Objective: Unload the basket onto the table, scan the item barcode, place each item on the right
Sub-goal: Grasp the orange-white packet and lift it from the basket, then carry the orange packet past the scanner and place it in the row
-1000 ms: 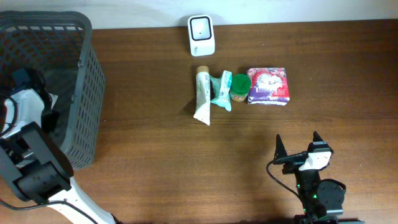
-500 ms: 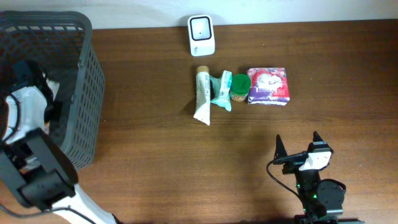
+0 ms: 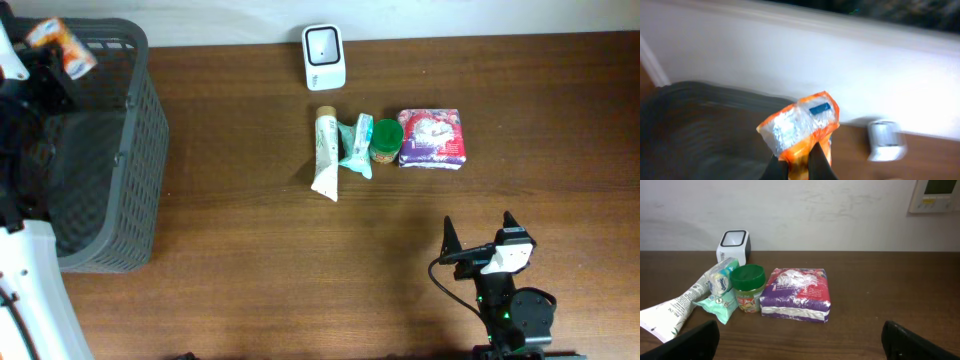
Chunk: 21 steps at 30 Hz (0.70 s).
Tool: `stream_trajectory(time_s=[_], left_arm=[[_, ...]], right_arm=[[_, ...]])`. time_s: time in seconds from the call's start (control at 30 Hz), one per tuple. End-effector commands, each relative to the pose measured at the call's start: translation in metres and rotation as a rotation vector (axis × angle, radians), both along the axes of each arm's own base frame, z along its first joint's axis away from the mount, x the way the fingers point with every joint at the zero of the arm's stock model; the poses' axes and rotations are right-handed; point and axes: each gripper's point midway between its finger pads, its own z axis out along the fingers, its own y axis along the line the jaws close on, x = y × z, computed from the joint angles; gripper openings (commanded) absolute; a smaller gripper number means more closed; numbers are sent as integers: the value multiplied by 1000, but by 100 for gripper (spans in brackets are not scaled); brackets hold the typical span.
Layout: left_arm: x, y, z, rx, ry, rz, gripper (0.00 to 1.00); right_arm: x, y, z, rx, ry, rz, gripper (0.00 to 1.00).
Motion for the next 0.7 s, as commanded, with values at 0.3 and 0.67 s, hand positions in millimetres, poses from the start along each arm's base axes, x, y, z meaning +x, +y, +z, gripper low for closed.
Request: stream_trajectory(time_s=[0.3, 0.67], left_arm=[[25, -215, -51, -373, 235, -533, 0], [51, -298, -185, -213, 539, -438, 0]], right_arm=[[0, 0, -4, 3, 7, -1, 99], [0, 0, -4, 3, 7, -1, 99]])
